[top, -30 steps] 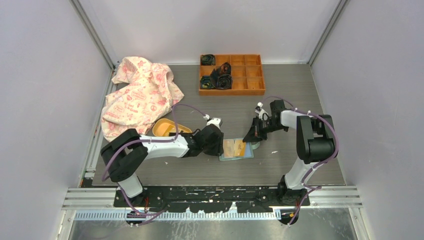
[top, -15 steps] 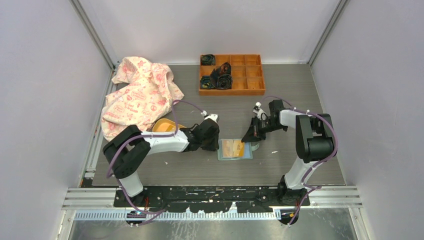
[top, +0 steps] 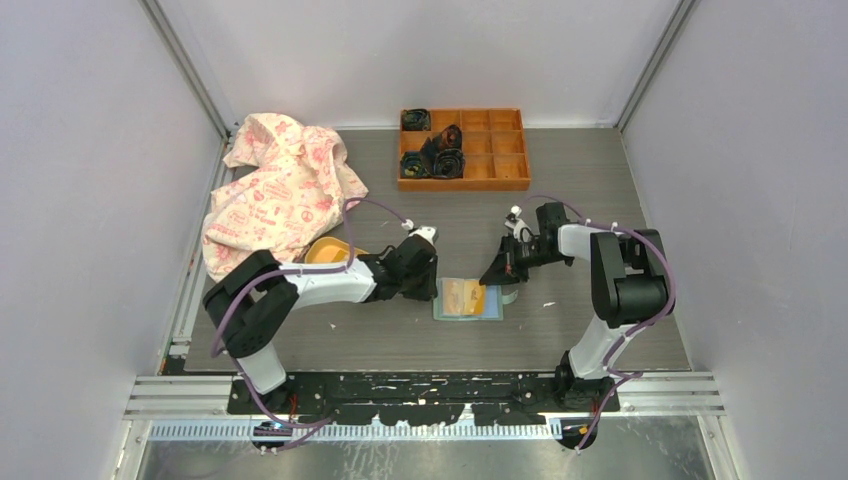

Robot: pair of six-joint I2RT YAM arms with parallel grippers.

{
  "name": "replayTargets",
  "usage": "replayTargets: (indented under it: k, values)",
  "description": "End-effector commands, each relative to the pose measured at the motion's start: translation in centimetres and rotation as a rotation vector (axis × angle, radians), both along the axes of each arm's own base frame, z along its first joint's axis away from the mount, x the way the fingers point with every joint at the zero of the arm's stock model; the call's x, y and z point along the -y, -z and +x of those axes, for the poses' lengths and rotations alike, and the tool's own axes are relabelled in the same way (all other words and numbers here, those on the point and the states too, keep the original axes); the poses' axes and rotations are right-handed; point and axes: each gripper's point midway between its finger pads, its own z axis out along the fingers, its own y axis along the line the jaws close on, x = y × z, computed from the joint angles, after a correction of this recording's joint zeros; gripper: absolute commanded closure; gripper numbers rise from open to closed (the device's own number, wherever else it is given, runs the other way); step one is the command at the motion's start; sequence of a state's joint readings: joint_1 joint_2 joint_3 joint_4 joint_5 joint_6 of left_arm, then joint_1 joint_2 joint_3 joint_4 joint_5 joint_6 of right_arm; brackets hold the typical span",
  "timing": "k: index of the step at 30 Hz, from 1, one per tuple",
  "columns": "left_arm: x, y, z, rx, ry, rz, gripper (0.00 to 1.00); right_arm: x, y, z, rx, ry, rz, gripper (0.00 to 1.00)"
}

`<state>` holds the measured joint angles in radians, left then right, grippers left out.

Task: Put the credit cards into the card holder
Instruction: Insert the credit card into the card holder.

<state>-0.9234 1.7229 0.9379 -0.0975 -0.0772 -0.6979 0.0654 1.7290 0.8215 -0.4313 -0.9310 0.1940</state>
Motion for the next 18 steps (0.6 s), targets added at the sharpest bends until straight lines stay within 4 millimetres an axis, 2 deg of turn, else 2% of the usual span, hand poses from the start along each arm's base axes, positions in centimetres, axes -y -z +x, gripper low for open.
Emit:
replayTargets:
  k: [1, 8, 14, 18]
  values:
    - [0.5, -3.4, 0.6, 0.067, 0.029, -0.077, 0.74, -0.5, -0.2, 1.3, 0.034, 0.009, 0.03, 0.99]
    - [1.6, -4.1, -0.3, 0.035, 0.087, -0.143, 0.69, -0.7, 0.0, 1.7, 0.021, 0.027, 0.046, 0.99]
    - [2.4, -3.1, -0.9, -0.022, 0.106, -0.171, 0.65, -0.8, 0.1, 1.4, 0.006, 0.031, 0.06, 0.99]
    - [3.0, -2.5, -1.3, -0.056, 0.12, -0.177, 0.65, -1.1, 0.1, 1.3, 0.002, 0.027, 0.073, 0.99]
